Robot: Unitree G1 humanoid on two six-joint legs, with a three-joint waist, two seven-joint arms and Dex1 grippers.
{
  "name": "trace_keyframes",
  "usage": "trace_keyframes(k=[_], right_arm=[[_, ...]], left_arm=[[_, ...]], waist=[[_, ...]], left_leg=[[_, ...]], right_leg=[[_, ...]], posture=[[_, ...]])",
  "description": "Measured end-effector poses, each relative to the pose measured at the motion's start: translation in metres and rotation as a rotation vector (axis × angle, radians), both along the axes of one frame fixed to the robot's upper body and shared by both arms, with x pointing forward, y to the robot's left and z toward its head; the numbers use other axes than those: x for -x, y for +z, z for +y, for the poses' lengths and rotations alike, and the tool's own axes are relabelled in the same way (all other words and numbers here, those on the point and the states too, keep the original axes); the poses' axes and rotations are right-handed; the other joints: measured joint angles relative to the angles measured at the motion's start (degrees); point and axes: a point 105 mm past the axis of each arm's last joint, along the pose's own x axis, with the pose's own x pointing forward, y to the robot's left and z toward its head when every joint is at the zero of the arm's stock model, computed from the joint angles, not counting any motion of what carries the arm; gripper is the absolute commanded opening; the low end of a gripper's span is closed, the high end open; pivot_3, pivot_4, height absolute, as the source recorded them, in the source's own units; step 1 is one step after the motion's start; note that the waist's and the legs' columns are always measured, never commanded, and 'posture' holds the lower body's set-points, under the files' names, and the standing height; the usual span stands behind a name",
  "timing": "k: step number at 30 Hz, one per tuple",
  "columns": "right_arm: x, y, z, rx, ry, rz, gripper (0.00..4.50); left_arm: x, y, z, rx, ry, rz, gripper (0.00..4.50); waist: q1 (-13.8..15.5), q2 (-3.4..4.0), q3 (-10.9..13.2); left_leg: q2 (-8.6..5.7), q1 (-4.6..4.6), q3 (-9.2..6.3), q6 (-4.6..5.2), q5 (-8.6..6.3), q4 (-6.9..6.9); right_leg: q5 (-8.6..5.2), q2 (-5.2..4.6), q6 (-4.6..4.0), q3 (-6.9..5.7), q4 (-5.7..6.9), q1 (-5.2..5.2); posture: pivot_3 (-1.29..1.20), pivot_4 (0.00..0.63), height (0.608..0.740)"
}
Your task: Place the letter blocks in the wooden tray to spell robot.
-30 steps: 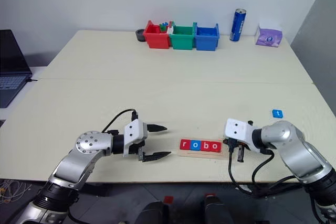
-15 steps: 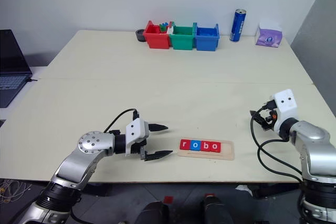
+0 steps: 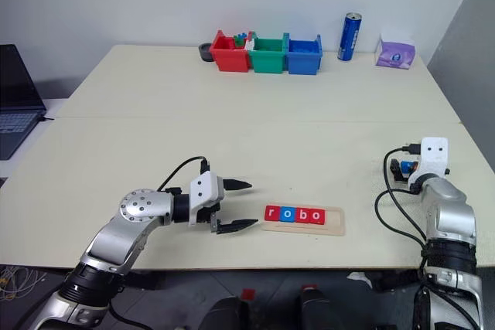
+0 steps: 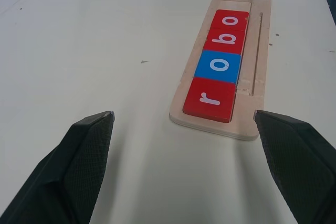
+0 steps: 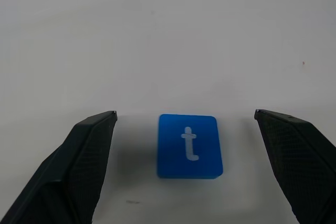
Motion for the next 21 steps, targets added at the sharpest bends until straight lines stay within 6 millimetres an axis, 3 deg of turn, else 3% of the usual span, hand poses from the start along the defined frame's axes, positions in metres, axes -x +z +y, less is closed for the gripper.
trace_keyframes(k=[2, 5, 12, 17, 21], right_arm=[[-0.004, -0.001, -0.003, -0.005, -0.011, 0.011, 4.47], [-0.007, -0.002, -0.002, -0.024, -0.008, 0.021, 3.85], [-0.004, -0.008, 0.003, -0.077, -0.027, 0.016, 1.44], [0.012, -0.008, 0.009, -0.074, -0.045, -0.002, 1.44], [0.035, -0.008, 0.028, -0.101, -0.035, 0.002, 1.44]], left_arm=[[0.0, -0.002, 0.001, -0.003, 0.003, 0.003, 4.5], [-0.001, -0.003, 0.002, -0.004, 0.005, 0.003, 4.5], [0.0, -0.006, 0.003, -0.012, 0.009, 0.005, 4.5], [0.0, -0.007, 0.004, -0.017, 0.01, 0.006, 4.5], [0.001, -0.008, 0.004, -0.018, 0.002, 0.002, 4.5]], waist=[[0.0, 0.01, 0.0], [0.0, 0.01, 0.0], [0.3, 0.0, 0.0], [0.3, 0.01, 0.0], [0.1, 0.07, -0.1]], left_leg=[[-0.01, 0.03, 0.05, 0.0, 0.0, 0.0], [0.01, 0.01, 0.02, 0.0, 0.0, 0.01], [0.01, -0.02, -0.11, 0.0, 0.0, 0.03], [0.03, -0.06, -0.17, 0.0, 0.0, 0.0], [0.07, -0.06, -0.19, 0.0, 0.0, -0.06]], right_leg=[[0.0, 0.0, 0.0, 0.0, 0.01, 0.0], [0.0, 0.0, 0.0, 0.01, 0.01, 0.0], [0.0, -0.03, 0.0, 0.01, -0.01, 0.06], [-0.01, -0.02, 0.01, -0.02, -0.02, 0.04], [-0.02, 0.0, 0.01, -0.03, 0.01, -0.02]], posture=[[0.0, 0.15, 0.74], [0.0, 0.15, 0.74], [0.0, 0.15, 0.74], [0.0, 0.15, 0.74], [0.0, 0.15, 0.74]])
